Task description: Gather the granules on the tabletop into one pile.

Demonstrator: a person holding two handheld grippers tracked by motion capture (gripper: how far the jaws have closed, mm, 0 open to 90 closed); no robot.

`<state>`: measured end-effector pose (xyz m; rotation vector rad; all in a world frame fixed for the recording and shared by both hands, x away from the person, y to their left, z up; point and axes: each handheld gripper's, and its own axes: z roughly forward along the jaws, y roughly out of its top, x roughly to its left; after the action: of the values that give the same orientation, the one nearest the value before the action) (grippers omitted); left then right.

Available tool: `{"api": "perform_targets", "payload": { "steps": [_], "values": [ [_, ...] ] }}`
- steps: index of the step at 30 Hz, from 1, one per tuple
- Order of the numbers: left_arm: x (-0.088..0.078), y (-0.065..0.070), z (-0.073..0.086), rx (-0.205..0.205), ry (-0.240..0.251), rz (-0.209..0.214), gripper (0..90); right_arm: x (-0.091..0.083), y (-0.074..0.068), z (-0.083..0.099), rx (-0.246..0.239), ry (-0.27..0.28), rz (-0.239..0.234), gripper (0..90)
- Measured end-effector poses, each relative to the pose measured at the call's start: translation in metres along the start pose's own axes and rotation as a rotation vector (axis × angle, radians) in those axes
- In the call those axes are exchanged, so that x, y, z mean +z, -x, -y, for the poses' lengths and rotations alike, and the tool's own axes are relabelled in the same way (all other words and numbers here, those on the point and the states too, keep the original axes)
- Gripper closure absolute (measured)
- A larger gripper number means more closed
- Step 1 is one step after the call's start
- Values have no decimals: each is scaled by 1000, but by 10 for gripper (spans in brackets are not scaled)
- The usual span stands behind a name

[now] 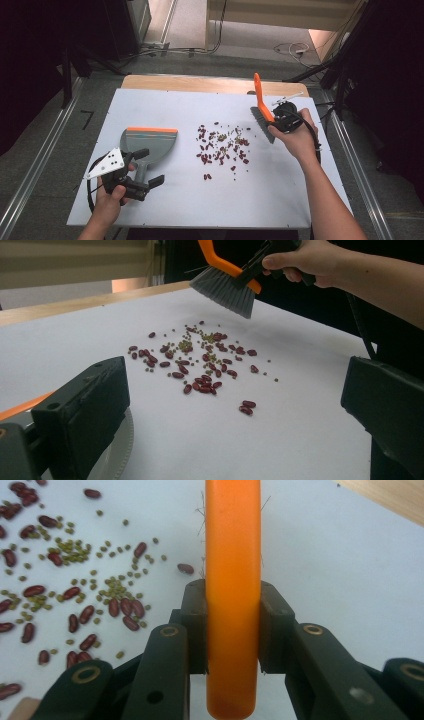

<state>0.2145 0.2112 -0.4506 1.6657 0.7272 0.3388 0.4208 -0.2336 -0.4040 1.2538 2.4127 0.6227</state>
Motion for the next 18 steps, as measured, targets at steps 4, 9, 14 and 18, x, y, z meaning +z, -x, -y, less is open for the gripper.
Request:
{"api": "perform_targets", "payload": {
  "steps": [4,9,14,18],
  "values": [
    [1,1,0,3,-3,3,0,12,-3,-2,-17,-47,22,686],
    [2,2,0,7,-3,7,0,22,-10,-5,-43,-97,48,687],
    [2,3,0,6,-2,12,0,28,-21,-12,-62,-128,52,687],
    [3,5,0,11,-2,15,0,34,-34,-19,-85,-152,73,687]
  ]
}}
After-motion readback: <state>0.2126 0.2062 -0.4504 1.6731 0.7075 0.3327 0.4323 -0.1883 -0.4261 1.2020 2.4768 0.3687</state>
